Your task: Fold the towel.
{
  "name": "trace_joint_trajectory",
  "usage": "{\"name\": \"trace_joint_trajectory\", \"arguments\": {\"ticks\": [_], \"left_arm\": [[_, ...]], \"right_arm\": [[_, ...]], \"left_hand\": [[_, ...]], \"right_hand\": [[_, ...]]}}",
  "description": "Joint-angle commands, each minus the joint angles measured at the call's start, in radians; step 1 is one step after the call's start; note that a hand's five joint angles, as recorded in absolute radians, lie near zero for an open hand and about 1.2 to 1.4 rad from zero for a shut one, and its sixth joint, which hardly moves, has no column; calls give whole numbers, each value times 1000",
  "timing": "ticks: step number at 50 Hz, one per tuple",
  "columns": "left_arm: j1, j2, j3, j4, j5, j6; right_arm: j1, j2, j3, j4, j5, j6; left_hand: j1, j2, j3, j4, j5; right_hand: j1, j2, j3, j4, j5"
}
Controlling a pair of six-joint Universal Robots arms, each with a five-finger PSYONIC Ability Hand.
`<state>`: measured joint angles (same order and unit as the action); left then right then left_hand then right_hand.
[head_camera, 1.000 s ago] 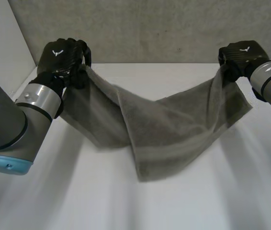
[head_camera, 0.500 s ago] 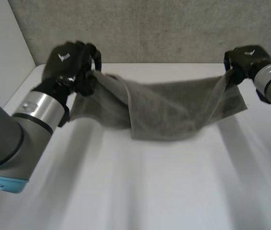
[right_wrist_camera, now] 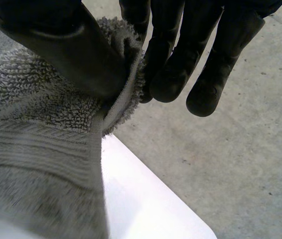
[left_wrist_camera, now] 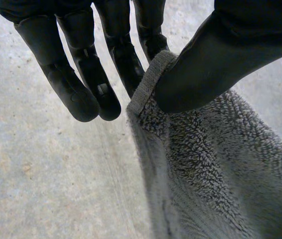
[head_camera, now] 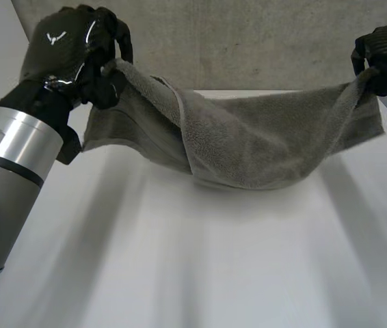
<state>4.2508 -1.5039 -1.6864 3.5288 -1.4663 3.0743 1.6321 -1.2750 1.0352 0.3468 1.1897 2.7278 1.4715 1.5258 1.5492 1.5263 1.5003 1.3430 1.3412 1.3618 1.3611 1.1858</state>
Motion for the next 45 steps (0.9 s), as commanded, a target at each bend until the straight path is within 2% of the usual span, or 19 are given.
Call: {"name": "trace_joint_trajectory", "arguments": {"ticks": [1,7,9,12,14,18,19,20,21,22,23,24,28,30,31,36,39,41,45], "left_arm": [[8,-99,5,-2,3,-5],[5,-260,57,-7,3,3],[5,-376,118,-14,3,14],[6,-435,156,-24,1,27],[0,-536,232,-59,-3,70],[1,-599,290,-94,-14,112],[6,-614,309,-100,-16,119],[6,-614,309,-100,-16,119],[9,-621,321,-99,-16,119],[12,-621,326,-97,-16,119],[12,-621,326,-97,-16,119],[14,-616,327,-97,-19,119],[20,-602,326,-97,-34,121],[32,-582,320,-97,-46,119],[32,-582,320,-97,-46,119],[34,-578,315,-97,-52,118],[34,-578,315,-97,-52,118],[34,-579,317,-96,-51,118],[34,-581,317,-96,-49,118]], "right_arm": [[34,106,-18,9,-9,-2],[78,235,-63,11,22,-25],[107,339,-104,11,66,-78],[127,390,-130,9,93,-112],[159,491,-177,0,145,-173],[176,562,-222,-2,209,-209],[187,574,-233,-11,237,-211],[187,574,-233,-11,237,-211],[198,569,-233,-28,257,-201],[209,553,-221,-57,263,-186],[209,552,-221,-57,263,-186],[216,518,-187,-95,263,-162],[216,395,-70,-190,257,-105],[216,243,61,-276,243,-82],[216,243,62,-276,243,-82],[242,57,300,-318,241,-59],[290,32,352,-319,241,-45],[392,20,442,-321,238,-10],[469,20,536,-335,229,10]], "left_hand": [[-75,-130,-153,-130,-279],[-75,-130,-153,-130,-279],[-75,-130,-153,-130,-279],[-75,-130,-153,-130,-279],[-75,-130,-153,-130,-279],[-75,-130,-153,-130,-279],[-75,-130,-153,-130,-279],[-75,-130,-153,-130,-279],[-75,-130,-153,-130,-279],[-75,-130,-153,-130,-279],[-75,-130,-153,-130,-279],[-75,-130,-153,-130,-279],[-75,-130,-153,-130,-279],[-75,-130,-153,-130,-279],[-75,-130,-153,-130,-279],[-75,-130,-153,-130,-279],[-75,-130,-153,-130,-279],[-75,-130,-153,-130,-279],[-75,-130,-153,-130,-279]], "right_hand": [[53,55,34,35,36],[53,55,34,35,36],[53,55,34,35,36],[53,55,34,35,36],[53,55,34,35,36],[53,55,34,35,36],[-152,-150,-171,-170,-169],[-154,-152,-173,-172,-171],[-625,-623,-644,-643,-642],[-987,-985,-1006,-1005,-1004],[-991,-989,-1010,-1009,-1008],[-1168,-1167,-1187,-1187,-1186],[-1168,-1167,-1187,-1187,-1186],[-1168,-1167,-1187,-1187,-1186],[-1168,-1167,-1187,-1187,-1186],[-1168,-1167,-1187,-1187,-1186],[-1168,-1167,-1187,-1187,-1186],[-1168,-1167,-1187,-1187,-1186],[-1168,-1167,-1187,-1187,-1186]]}}
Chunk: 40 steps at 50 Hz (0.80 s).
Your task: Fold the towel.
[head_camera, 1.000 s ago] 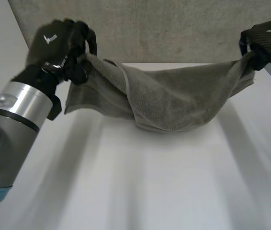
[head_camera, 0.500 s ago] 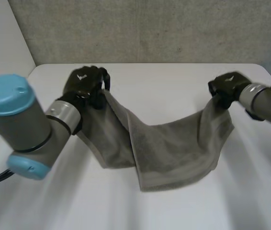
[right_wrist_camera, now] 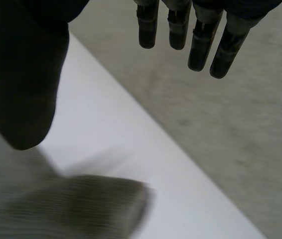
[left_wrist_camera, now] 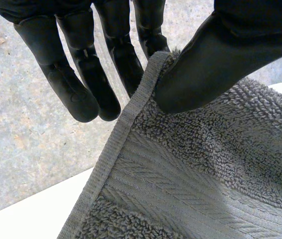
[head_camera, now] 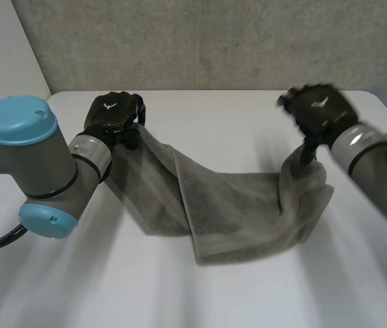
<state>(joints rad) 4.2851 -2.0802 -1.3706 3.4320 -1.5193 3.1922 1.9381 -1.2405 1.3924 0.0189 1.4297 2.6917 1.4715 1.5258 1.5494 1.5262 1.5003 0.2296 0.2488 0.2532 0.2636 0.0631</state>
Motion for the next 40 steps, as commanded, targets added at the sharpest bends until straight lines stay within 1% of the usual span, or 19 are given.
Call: {"name": "trace_joint_trajectory", "arguments": {"ticks": [1,5,7,10,16,19,21,22,24,25,27,28,30,33,35,36,38,39,40], "left_arm": [[-1,-6,2,1,4,1],[-1,-6,1,1,4,2],[-1,-6,1,1,4,0],[-1,-4,1,1,2,0],[-1,-4,-2,1,1,0],[-1,-4,-2,0,1,2],[-1,-4,-4,1,1,2],[-1,-4,-4,1,1,2],[-1,-4,-4,0,1,2],[-1,-4,-4,0,1,2],[-1,-4,-4,1,1,2],[-1,-4,-4,1,1,2],[-1,-4,-4,0,2,2],[-1,-4,-4,1,1,2],[-1,-4,-4,0,2,2],[-1,-4,-4,0,2,2],[-1,-4,-4,0,1,0],[-1,-4,-4,0,1,0],[-1,-4,-2,0,1,1]], "right_arm": [[194,-14,215,-23,-26,46],[233,-13,277,-82,-60,48],[274,2,309,-141,-80,48],[303,30,316,-172,-87,48],[315,110,306,-188,-89,45],[317,127,304,-197,-91,43],[318,160,301,-217,-89,43],[318,161,301,-217,-89,43],[318,182,297,-235,-87,42],[318,182,297,-235,-87,42],[317,200,289,-249,-81,40],[317,200,289,-249,-81,40],[314,210,281,-251,-81,39],[314,211,278,-251,-78,37],[314,225,275,-251,-78,37],[314,225,275,-251,-78,37],[314,231,267,-251,-72,36],[314,231,267,-251,-72,36],[314,231,264,-251,-71,37]], "left_hand": [[-75,-130,-153,-130,-279],[-75,-130,-153,-130,-279],[-75,-130,-153,-130,-279],[-75,-130,-153,-130,-279],[-75,-130,-153,-130,-279],[-75,-130,-153,-130,-279],[-75,-130,-153,-130,-279],[-75,-130,-153,-130,-279],[-75,-130,-153,-130,-279],[-75,-130,-153,-130,-279],[-75,-130,-153,-130,-279],[-75,-130,-153,-130,-279],[-75,-130,-153,-130,-279],[-75,-130,-153,-130,-279],[-75,-130,-153,-130,-279],[-75,-130,-153,-130,-279],[-75,-130,-153,-130,-279],[-75,-130,-153,-130,-279],[-75,-130,-153,-130,-279]], "right_hand": [[-55,-74,-79,-89,-63],[-54,-73,-77,-88,-62],[54,35,31,21,46],[70,50,46,36,62],[122,103,99,89,114],[137,118,114,103,129],[210,191,187,176,202],[211,191,187,177,203],[307,288,284,273,299],[307,288,284,274,299],[427,408,404,393,419],[428,409,404,394,420],[516,496,492,482,508],[551,532,528,517,543],[759,739,735,725,751],[760,740,736,726,752],[908,889,885,874,900],[909,890,886,875,901],[1084,1065,1060,1050,1076]]}}
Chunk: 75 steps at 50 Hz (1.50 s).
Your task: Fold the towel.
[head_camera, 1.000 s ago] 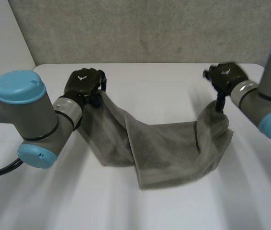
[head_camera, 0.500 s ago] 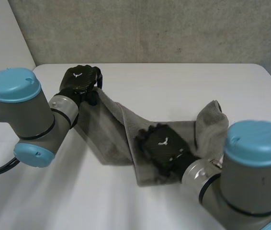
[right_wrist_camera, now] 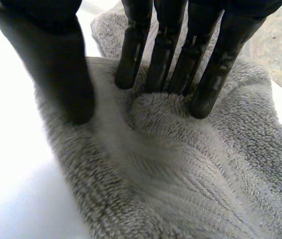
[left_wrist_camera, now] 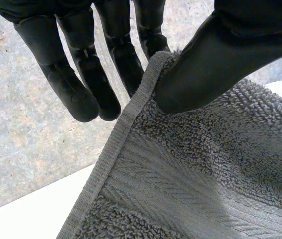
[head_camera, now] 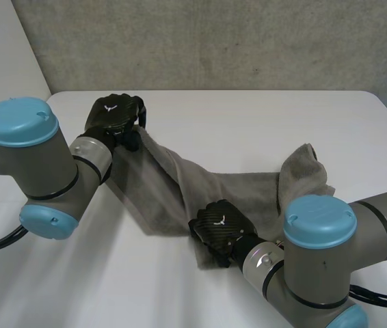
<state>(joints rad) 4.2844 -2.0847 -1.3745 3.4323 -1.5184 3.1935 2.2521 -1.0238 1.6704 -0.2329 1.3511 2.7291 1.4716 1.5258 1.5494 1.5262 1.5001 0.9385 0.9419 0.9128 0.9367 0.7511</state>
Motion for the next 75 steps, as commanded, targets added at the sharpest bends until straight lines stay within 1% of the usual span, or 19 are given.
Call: {"name": "trace_joint_trajectory", "arguments": {"ticks": [1,2,10,15,25,30,36,38,44,53,58,60,61,63,66,68,69,71,75], "left_arm": [[0,0,2,-1,0,0],[0,0,0,1,0,0],[0,5,2,-1,0,-1],[-1,8,5,-5,4,-1],[57,204,5,-10,15,6],[93,317,6,-8,20,8],[120,388,9,-18,30,11],[127,414,2,-47,85,14],[129,396,-8,-139,173,52],[123,147,11,-209,185,305],[112,23,134,-200,158,393],[109,-43,243,-180,141,402],[109,-43,244,-180,141,402],[106,-66,310,-147,135,398],[92,-77,411,-33,118,396],[71,-46,445,153,74,379],[71,-46,445,154,73,379],[60,23,434,328,20,341],[60,72,399,355,-3,286]], "right_arm": [[0,14,-14,1,8,0],[-3,14,-14,3,6,0],[-16,-12,-18,23,6,0],[-22,-101,-35,76,6,0],[-296,-436,-233,317,-64,0],[-400,-464,-386,467,-110,-3],[-523,-460,-503,624,-159,-20],[-563,-432,-537,699,-217,-69],[-562,-341,-560,794,-224,-175],[-526,-157,-644,810,-187,-230],[-467,-45,-741,685,-125,-253],[-427,10,-797,510,-71,-285],[-427,10,-798,509,-70,-285],[-392,27,-830,269,-24,-308],[-379,21,-825,124,-17,-307],[-368,-2,-789,-142,-1,-292],[-368,-2,-788,-143,-1,-292],[-368,-79,-718,-310,-12,-246],[-374,-152,-667,-318,-23,-180]], "left_hand": [[-75,-130,-153,-130,-278],[-75,-130,-153,-130,-278],[-75,-130,-153,-130,-278],[-75,-130,-153,-130,-278],[-75,-130,-153,-130,-278],[-75,-130,-153,-130,-278],[-75,-130,-153,-130,-278],[-75,-130,-153,-130,-278],[-75,-130,-153,-130,-278],[-75,-130,-153,-130,-278],[-75,-130,-153,-130,-278],[-75,-130,-153,-130,-278],[-75,-130,-153,-130,-278],[-75,-130,-153,-130,-278],[-75,-130,-153,-130,-278],[-75,-130,-153,-130,-278],[-75,-130,-153,-130,-278],[-75,-130,-153,-130,-278],[-75,-130,-153,-130,-278]], "right_hand": [[377,373,402,378,389],[457,454,483,459,470],[458,454,483,460,471],[458,454,483,460,471],[458,454,483,460,471],[458,454,483,460,471],[458,454,483,460,471],[458,454,483,460,471],[458,454,483,460,471],[458,454,483,460,471],[458,454,483,460,471],[458,454,483,460,471],[458,454,483,460,471],[458,454,483,460,471],[458,454,483,460,471],[458,454,483,460,471],[458,454,483,460,471],[458,454,483,460,471],[458,454,483,460,471]]}}
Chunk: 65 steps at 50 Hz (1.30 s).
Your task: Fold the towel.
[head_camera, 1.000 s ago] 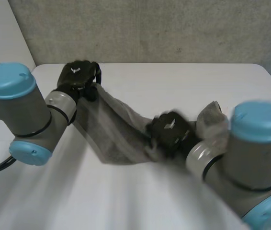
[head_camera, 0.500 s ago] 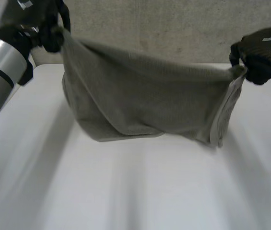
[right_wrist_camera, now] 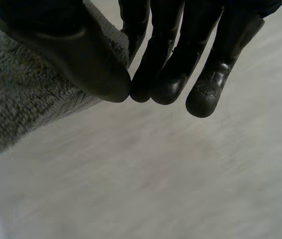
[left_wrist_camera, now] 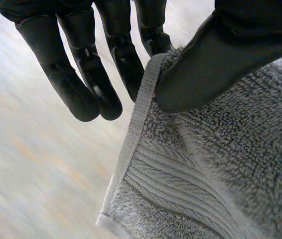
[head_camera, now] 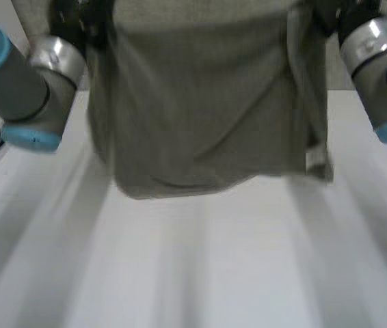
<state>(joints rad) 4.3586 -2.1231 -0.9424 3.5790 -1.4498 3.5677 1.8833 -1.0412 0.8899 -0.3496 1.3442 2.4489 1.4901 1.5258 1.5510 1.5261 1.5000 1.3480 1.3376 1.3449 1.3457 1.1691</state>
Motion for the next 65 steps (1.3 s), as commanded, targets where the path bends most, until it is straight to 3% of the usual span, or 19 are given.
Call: {"name": "trace_joint_trajectory", "arguments": {"ticks": [1,5,7,13,16,21,26,28,35,37,38,40,43,46,57,60,65], "left_arm": [[-14,124,-57,189,-69,-114],[-4,152,-125,133,-67,-153],[2,155,-223,78,-67,-170],[10,153,-406,20,-66,-162],[15,161,-533,0,-63,-158],[6,216,-734,0,-54,-158],[-5,235,-803,1,-38,-156],[-7,235,-812,0,-35,-156],[-11,233,-809,-2,-35,-158],[-10,233,-802,-3,-35,-158],[-10,233,-802,-3,-35,-158],[-10,236,-796,-3,-35,-158],[-11,238,-794,-5,-35,-156],[-16,255,-793,-5,-35,-158],[-39,272,-765,-3,-35,-158],[-39,270,-763,-3,-35,-159],[-37,262,-762,-3,-35,-159]], "right_arm": [[-12,-140,132,-178,-28,126],[-16,-148,169,-78,-86,163],[-18,-154,202,65,-186,159],[-62,-137,224,296,-301,105],[-121,-112,256,428,-347,-22],[-170,-48,313,660,-343,-405],[-185,7,343,823,-342,-579],[-187,24,348,852,-344,-582],[-182,44,393,857,-353,-513],[-182,44,409,842,-355,-469],[-182,44,409,842,-355,-469],[-185,44,420,801,-353,-403],[-185,36,429,775,-350,-357],[-187,-20,471,687,-350,-196],[-185,-215,719,528,-333,197],[-179,-238,765,515,-324,239],[-162,-299,937,382,-239,315]], "left_hand": [[-94,-130,-155,-130,-278],[-94,-130,-155,-130,-278],[-94,-130,-155,-130,-278],[-94,-130,-155,-130,-278],[-94,-130,-155,-130,-278],[-94,-130,-155,-130,-278],[-94,-130,-155,-130,-278],[-94,-130,-155,-130,-278],[-94,-130,-155,-130,-278],[-94,-130,-155,-130,-278],[-94,-130,-155,-130,-278],[-94,-130,-155,-130,-278],[-94,-130,-155,-130,-278],[-94,-130,-155,-130,-278],[-94,-130,-155,-130,-278],[-94,-130,-155,-130,-278],[-94,-130,-155,-130,-278]], "right_hand": [[48,59,51,51,53],[48,59,51,51,53],[48,59,51,51,53],[48,59,51,51,53],[48,59,51,51,53],[48,59,51,51,53],[48,59,51,51,53],[48,59,51,51,53],[-30,-20,-27,-28,-26],[-331,-321,-328,-329,-327],[-332,-322,-329,-330,-328],[-566,-556,-563,-564,-562],[-641,-630,-638,-638,-636],[-778,-768,-775,-776,-774],[-975,-965,-972,-973,-971],[-1002,-991,-999,-999,-997],[-1005,-994,-1002,-1002,-1000]]}}
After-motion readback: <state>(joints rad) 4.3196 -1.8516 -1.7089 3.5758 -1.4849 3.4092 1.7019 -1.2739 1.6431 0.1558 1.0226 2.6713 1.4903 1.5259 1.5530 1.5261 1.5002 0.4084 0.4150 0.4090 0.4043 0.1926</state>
